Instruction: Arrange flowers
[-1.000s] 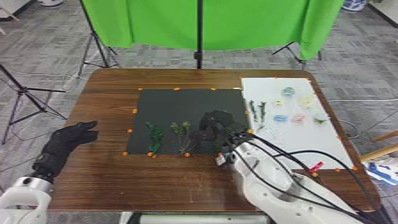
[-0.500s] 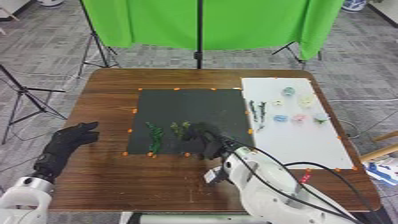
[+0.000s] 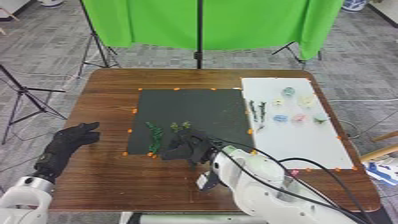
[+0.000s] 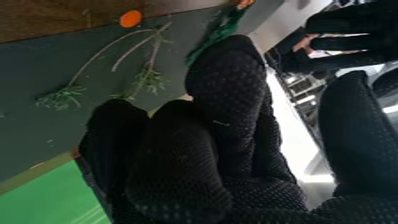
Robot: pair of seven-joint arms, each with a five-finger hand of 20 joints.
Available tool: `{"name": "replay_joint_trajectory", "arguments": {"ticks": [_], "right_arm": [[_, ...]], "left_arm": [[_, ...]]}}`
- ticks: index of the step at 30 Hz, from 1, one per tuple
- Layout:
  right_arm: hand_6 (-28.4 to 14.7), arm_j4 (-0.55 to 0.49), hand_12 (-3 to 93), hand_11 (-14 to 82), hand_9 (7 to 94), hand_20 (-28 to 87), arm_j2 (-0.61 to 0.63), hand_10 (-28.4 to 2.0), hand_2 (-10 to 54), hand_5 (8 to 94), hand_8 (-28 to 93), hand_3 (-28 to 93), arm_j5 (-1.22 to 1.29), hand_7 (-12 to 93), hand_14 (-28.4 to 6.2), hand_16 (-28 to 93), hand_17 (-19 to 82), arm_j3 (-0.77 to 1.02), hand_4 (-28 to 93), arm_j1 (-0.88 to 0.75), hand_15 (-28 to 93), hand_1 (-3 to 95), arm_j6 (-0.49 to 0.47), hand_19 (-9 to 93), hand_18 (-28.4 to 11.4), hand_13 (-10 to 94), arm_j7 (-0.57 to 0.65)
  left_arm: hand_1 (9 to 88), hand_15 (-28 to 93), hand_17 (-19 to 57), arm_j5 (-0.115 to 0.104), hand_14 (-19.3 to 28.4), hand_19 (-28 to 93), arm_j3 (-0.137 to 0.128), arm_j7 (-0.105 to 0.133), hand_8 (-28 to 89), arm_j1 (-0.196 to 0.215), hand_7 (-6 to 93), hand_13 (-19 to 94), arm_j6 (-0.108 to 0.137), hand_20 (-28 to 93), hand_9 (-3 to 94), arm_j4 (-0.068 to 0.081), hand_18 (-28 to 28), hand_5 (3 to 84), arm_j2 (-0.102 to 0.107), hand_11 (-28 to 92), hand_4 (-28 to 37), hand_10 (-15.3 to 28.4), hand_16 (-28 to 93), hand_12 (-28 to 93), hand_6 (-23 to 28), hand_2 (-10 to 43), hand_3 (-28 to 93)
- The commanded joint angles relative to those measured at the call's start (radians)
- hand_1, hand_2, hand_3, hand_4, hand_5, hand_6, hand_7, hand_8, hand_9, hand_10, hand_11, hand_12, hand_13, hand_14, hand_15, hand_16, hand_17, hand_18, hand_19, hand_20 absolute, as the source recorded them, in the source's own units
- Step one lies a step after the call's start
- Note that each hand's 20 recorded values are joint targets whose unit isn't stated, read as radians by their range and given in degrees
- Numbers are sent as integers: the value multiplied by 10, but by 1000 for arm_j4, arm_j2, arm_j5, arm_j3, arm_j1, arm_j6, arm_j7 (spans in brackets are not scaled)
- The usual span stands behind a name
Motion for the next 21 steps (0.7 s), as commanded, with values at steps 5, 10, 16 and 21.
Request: {"name": "replay_joint_trajectory", "arguments": {"ticks": [5,10,16,21], "right_arm": [[6,27,270,472,932,677,12,-109,95,636,-96,601,-36,127,-43,325,678,-6,-143,0,704,194,-34,932,-194,937,28],[5,26,270,473,932,679,23,-109,94,642,-96,600,-40,128,-43,324,679,3,-143,1,705,193,-39,932,-196,937,32],[5,23,271,473,932,680,38,-109,91,647,-96,599,-36,129,-43,323,679,13,-144,-2,706,192,-31,932,-197,937,41],[3,16,271,473,933,681,47,-109,90,650,-97,599,-24,128,-43,323,679,29,-143,-10,706,189,-40,932,-196,937,47]], "left_arm": [[201,185,69,5,193,82,-1,-13,-51,6,77,369,-16,154,466,3,124,474,-7,185,-283,154,-19,104,72,80,626],[202,185,69,5,193,82,-4,-12,-51,8,76,368,-16,153,466,2,124,474,-9,185,-283,154,-19,103,71,81,623],[200,185,68,4,193,83,-7,-12,-52,10,76,369,-16,153,466,1,124,474,-10,185,-283,155,-18,103,72,81,625],[201,185,68,5,193,82,-9,-13,-51,12,76,369,-15,153,466,-1,124,474,-11,185,-283,155,-19,104,72,81,624]]}}
